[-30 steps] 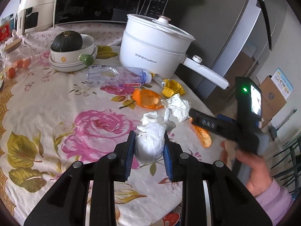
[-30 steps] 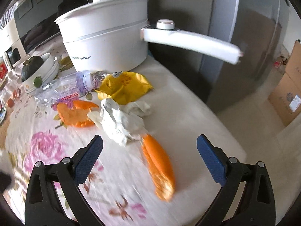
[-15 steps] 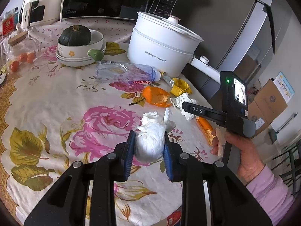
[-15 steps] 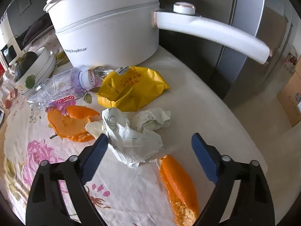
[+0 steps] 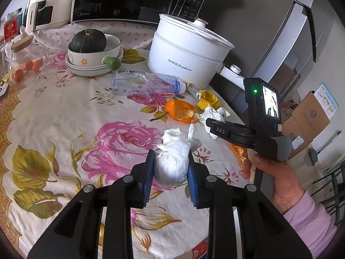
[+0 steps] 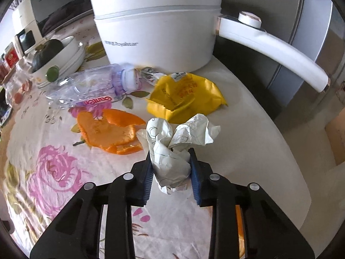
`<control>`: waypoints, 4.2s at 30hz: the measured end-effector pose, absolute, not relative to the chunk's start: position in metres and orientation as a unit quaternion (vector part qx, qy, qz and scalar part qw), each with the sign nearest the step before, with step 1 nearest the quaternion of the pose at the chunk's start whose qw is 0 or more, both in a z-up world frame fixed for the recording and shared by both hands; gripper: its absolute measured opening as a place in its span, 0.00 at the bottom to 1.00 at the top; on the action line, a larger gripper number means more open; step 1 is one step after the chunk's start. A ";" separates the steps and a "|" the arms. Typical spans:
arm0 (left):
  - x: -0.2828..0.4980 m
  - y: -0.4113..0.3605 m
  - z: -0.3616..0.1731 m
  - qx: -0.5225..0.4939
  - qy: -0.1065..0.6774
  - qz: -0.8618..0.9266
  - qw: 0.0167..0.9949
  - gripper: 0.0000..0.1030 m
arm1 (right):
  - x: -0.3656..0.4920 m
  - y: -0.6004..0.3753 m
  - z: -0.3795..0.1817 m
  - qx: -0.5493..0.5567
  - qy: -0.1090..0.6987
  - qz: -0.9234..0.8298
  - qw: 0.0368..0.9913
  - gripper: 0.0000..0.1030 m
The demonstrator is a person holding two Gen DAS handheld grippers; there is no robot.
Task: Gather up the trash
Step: 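Carry the white paper into the bin and open the right gripper while the left carries the tissue, then lower the tissue ball into the white bin and open the left gripper, then reach the right gripper toward the long orange peel on the tablecloth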
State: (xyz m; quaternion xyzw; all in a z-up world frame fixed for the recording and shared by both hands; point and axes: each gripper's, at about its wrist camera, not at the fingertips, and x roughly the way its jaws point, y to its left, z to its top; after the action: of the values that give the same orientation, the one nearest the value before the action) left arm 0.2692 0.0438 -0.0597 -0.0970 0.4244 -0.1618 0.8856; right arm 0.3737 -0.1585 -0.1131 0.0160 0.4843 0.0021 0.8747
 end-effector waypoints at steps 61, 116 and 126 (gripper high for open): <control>0.153 -0.033 -0.027 -0.048 0.387 -0.286 0.875 0.28 | 0.048 -0.225 -0.058 -0.008 0.322 -0.216 0.922 0.93; 0.200 -0.001 -0.077 -0.094 0.506 -0.220 0.829 0.71 | 0.229 -0.226 -0.060 0.008 0.402 -0.194 0.895 0.93; 0.212 0.009 -0.082 -0.106 0.512 -0.210 0.826 0.71 | 0.297 -0.217 -0.089 0.017 0.431 -0.171 0.886 0.93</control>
State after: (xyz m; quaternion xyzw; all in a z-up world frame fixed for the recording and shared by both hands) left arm 0.2120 0.0092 -0.0823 -0.1057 0.5121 -0.2098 0.8262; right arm 0.2970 -0.2171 -0.0894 0.0174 0.4307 -0.1708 0.8860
